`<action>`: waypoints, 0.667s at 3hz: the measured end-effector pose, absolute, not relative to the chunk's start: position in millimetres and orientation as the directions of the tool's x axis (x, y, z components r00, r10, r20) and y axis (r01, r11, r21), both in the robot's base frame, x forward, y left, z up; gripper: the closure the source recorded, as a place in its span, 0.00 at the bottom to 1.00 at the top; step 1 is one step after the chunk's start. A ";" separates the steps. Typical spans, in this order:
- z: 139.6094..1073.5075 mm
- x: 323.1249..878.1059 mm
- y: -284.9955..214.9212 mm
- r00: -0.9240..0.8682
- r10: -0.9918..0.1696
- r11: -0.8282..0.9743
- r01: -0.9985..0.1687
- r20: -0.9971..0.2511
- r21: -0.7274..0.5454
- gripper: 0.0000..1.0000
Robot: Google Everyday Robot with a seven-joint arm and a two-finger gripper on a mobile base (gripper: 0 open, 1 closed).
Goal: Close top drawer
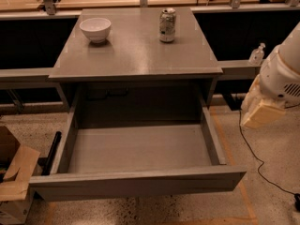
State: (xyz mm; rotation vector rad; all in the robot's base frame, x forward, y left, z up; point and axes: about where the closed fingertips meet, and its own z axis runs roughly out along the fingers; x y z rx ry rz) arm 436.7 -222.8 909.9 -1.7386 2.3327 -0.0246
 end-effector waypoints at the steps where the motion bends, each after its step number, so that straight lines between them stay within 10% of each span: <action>1: 852.2 426.0 -219.3 -0.287 -0.948 0.295 -0.954 -0.142 -0.043 0.84; 2: 847.9 424.0 -219.2 -0.286 -0.948 0.293 -0.955 -0.137 -0.035 1.00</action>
Offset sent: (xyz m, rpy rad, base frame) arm -0.0090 0.0030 -0.0498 -0.0009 0.0979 -0.0003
